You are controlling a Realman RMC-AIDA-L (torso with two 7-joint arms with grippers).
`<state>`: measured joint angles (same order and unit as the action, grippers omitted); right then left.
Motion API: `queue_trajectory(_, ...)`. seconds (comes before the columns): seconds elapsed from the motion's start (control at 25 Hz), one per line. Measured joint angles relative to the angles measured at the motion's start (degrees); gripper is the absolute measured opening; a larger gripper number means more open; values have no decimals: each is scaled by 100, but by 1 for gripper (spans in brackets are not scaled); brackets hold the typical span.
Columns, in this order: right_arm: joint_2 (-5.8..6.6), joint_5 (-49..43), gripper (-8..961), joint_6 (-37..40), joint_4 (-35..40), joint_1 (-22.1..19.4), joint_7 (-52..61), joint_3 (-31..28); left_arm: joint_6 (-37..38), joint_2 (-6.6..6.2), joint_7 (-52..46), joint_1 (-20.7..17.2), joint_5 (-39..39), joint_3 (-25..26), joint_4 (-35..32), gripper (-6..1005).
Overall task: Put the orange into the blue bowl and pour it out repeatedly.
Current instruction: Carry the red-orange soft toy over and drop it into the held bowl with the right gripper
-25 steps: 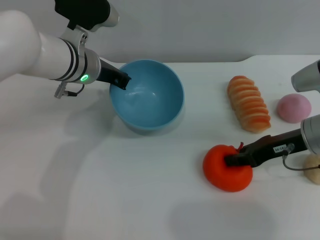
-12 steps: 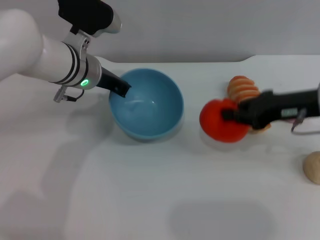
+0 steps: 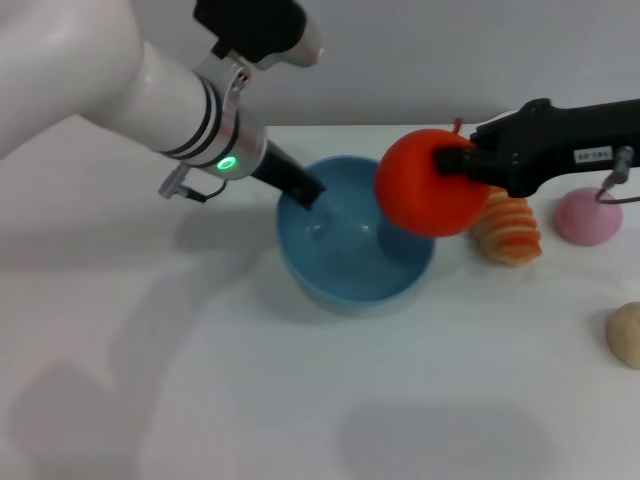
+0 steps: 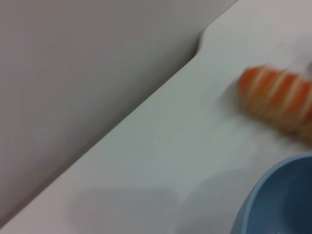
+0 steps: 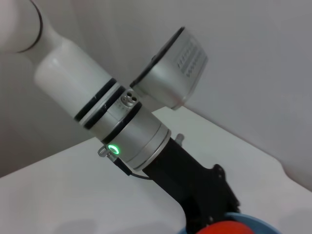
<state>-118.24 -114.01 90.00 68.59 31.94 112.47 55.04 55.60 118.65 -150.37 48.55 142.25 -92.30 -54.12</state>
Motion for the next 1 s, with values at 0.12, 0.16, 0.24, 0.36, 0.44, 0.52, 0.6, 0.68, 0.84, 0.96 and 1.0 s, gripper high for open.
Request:
queue_trajectory(0.12,-3,-25,18,-33,-294,135,1,5,55,-10,0,0,-105,-66,-216,-1)
queue_trajectory(0.16,-2,-41,18,-41,-422,190,1,6,68,-13,0,-3,-114,-55,-282,-1)
queue_trajectory(0.24,10,-58,17,-59,-632,272,0,-1,83,-14,0,-4,-120,-38,-307,-1)
queue_trajectory(0.36,27,-60,17,-79,-868,372,-58,-11,114,-16,0,-4,-138,-20,-313,-1)
queue_trajectory(0.44,33,-73,17,-118,-999,437,-129,-3,114,-17,-1,-12,-139,-30,-315,-1)
queue_trajectory(0.52,34,-141,23,-225,-1143,521,-148,-3,110,-17,-1,-17,-140,-56,-315,0)
queue_trajectory(0.6,36,-250,36,-343,-1280,608,-147,-10,104,-15,-1,-31,-141,-71,-313,0)
queue_trajectory(0.68,42,-324,48,-429,-1402,667,-147,-19,104,-12,-4,-45,-139,-73,-311,0)
queue_trajectory(0.84,34,-335,210,-511,-1400,671,-178,-51,47,-9,-14,-50,-150,-75,-296,-1)
queue_trajectory(0.96,3,-274,316,-700,-1153,510,-247,-234,-51,-8,-9,-72,-149,-78,-273,-2)
queue_trajectory(1.0,-12,-227,349,-820,-998,382,-351,-347,-104,-8,-7,-88,-151,-81,-268,-2)
